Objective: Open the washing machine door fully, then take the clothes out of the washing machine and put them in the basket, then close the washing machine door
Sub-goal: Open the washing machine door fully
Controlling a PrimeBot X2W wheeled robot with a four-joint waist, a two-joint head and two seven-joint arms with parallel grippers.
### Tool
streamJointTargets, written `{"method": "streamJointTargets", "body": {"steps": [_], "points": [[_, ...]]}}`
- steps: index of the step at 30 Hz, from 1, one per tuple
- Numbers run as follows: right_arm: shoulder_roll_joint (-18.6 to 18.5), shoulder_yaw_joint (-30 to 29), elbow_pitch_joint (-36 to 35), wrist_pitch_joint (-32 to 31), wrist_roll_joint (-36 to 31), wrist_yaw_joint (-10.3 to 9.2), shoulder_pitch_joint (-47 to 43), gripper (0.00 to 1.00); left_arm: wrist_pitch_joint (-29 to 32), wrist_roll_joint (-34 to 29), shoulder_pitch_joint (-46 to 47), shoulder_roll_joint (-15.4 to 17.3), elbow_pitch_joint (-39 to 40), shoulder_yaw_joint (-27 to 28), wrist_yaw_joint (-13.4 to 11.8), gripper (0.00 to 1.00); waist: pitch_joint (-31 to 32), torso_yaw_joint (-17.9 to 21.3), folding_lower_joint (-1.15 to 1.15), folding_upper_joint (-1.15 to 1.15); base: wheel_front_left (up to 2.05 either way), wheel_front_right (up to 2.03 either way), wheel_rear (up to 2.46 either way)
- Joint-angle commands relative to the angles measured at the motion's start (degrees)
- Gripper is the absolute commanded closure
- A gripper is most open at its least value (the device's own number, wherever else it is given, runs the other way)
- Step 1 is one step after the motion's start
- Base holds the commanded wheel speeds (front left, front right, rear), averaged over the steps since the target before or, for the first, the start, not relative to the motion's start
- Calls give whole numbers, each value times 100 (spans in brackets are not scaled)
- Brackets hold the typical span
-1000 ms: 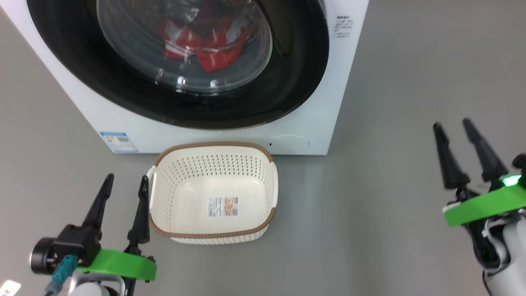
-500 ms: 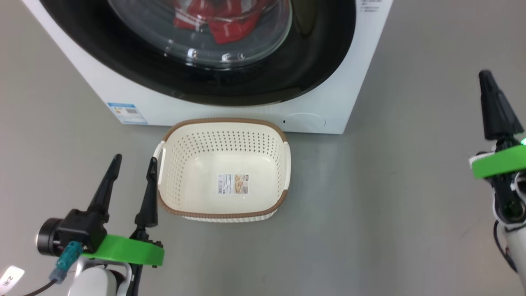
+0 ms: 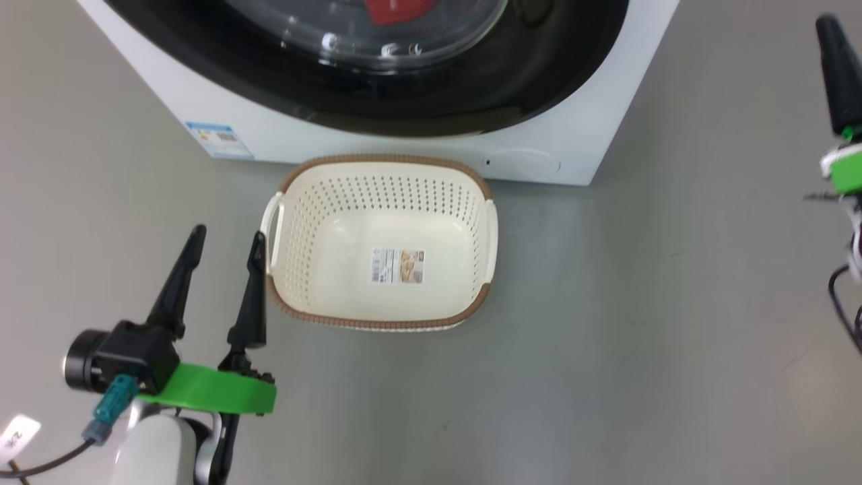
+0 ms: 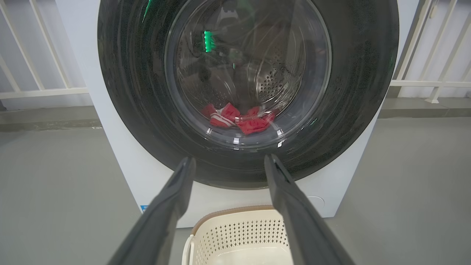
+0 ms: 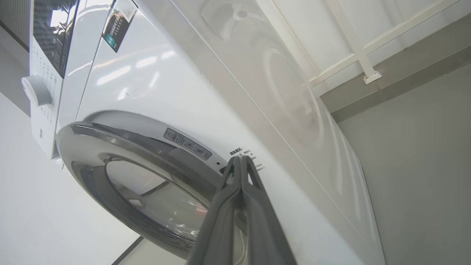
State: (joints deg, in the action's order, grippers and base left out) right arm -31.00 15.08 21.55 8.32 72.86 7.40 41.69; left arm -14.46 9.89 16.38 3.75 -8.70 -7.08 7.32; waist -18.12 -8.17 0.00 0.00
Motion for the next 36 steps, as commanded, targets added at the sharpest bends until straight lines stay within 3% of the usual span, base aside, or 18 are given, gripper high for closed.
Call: {"method": "streamJointTargets", "body": {"steps": [1, 9, 19, 26, 36], "points": [[-121, 96, -134, -80, 172, 9, 113, 100, -54, 56, 203, 114, 182, 169, 16, 0, -155, -98, 0, 0, 0, 0, 0], [-306, 229, -151, -807, 1163, 9, 815, 100, -54, 70, 355, 77, 235, 141, 16, 0, -468, -264, 0, 0, 0, 0, 0], [-412, 273, 14, -1885, 1902, 9, 1462, 100, -54, 68, 487, 18, 298, 105, 16, 0, -812, -418, 0, 0, 0, 0, 0], [-297, 303, 235, -2523, 2047, 9, 2007, 100, -54, 81, 607, -34, 333, 35, 16, 0, -1064, -539, 0, 0, 0, 0, 0], [-75, 319, 541, -2858, 2033, 9, 2561, 100, -54, 134, 673, -74, 329, -6, 16, 0, -1247, -689, 0, 0, 0, 0, 0]]}}
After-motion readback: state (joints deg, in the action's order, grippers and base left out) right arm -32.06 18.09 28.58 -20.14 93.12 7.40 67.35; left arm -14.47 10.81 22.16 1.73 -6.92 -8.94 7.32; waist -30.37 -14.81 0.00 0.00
